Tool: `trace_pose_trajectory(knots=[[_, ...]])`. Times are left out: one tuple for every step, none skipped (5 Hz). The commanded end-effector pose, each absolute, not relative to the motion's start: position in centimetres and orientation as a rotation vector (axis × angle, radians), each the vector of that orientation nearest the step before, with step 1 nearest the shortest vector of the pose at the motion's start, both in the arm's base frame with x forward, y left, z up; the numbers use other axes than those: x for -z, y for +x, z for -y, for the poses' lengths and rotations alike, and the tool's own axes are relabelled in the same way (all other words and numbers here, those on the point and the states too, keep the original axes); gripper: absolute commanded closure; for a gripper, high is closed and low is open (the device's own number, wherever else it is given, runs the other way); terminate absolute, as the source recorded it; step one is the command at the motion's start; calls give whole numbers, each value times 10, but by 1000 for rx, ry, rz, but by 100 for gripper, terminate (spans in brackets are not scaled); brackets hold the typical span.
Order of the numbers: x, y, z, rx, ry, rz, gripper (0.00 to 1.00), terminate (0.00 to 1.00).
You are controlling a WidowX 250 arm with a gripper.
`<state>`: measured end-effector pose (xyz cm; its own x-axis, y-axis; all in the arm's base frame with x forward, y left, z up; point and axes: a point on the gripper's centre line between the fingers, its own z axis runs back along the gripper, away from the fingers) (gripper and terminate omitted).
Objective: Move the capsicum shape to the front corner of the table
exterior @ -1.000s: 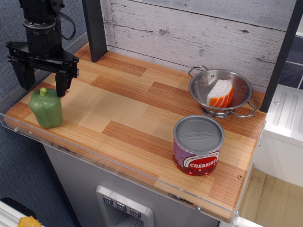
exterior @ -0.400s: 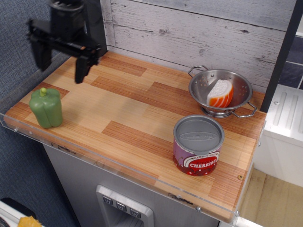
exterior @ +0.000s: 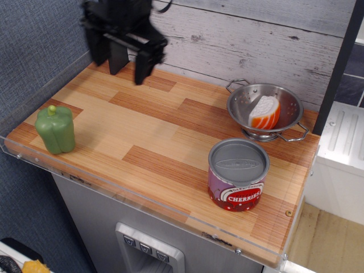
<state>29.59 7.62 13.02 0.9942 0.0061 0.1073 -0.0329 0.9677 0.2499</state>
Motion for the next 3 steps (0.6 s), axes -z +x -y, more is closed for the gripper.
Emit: trace_pose_trajectory(knots=[[-163,307,-9,190,259,105,0,0],[-163,315,6,292,229,93,0,0],[-163,315,6,292,229,93,0,100]])
